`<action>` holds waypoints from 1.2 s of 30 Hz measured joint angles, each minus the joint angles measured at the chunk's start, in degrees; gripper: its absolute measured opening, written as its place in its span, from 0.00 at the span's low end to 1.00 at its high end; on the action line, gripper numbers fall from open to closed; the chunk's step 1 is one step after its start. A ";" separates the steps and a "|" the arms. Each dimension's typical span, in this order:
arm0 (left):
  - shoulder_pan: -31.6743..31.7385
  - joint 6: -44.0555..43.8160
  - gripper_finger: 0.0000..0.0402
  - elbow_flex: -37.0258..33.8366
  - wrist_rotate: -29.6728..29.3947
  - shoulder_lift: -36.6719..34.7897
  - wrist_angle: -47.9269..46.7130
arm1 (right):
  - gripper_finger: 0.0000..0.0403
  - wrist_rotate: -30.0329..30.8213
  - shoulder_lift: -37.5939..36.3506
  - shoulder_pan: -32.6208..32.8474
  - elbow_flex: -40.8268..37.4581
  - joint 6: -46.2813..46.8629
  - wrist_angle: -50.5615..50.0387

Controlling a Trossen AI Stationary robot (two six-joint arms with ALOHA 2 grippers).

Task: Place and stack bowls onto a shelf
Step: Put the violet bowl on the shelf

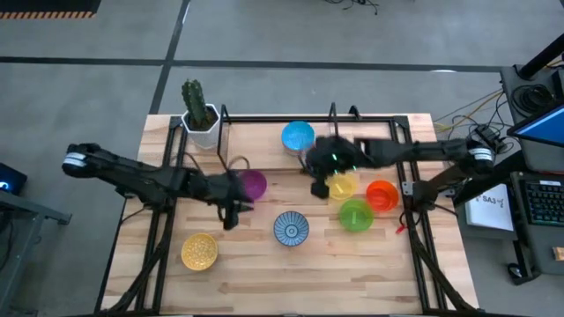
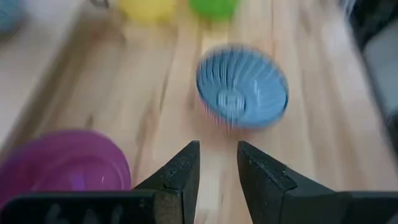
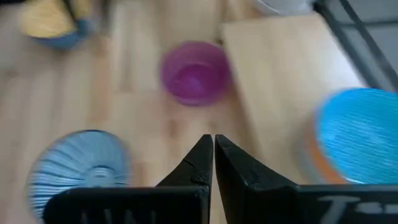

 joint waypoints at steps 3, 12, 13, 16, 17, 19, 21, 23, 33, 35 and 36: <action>-0.72 1.26 0.22 1.60 -0.14 3.93 -3.57 | 0.02 0.37 -3.46 4.46 -7.33 2.14 8.29; 0.64 3.63 0.31 5.62 -4.17 13.83 -14.67 | 0.02 9.01 -7.99 9.94 -19.30 8.56 20.28; 0.96 3.81 0.33 5.62 -5.44 14.82 -14.68 | 0.02 9.19 -8.04 9.94 -19.70 8.80 20.28; 1.76 5.25 0.38 5.71 -8.25 17.57 -14.46 | 0.02 9.22 -8.00 9.94 -20.32 9.28 20.28; 2.06 5.91 0.40 5.71 -8.33 18.57 -14.16 | 0.02 9.22 -8.00 9.91 -20.36 9.28 20.30; 2.66 6.92 0.41 5.71 -8.38 20.53 -13.50 | 0.02 9.25 -8.00 9.91 -20.38 9.19 20.33; 3.28 7.74 0.42 5.71 -8.58 22.63 -12.39 | 0.02 9.23 -8.00 9.91 -20.38 8.56 20.36; 3.83 7.93 0.42 5.71 -10.22 24.83 -11.58 | 0.02 9.22 -8.00 9.91 -20.38 8.23 20.36; 3.26 8.12 0.23 7.27 -10.27 30.74 -11.57 | 0.02 9.27 -8.00 9.91 -20.40 7.00 20.33; 2.95 8.05 0.14 7.64 -9.46 30.61 -11.80 | 0.02 9.27 -7.97 9.89 -20.40 6.76 20.35; 2.79 7.98 0.08 7.99 -8.91 30.39 -12.12 | 0.02 9.27 -7.95 9.89 -20.40 6.46 20.29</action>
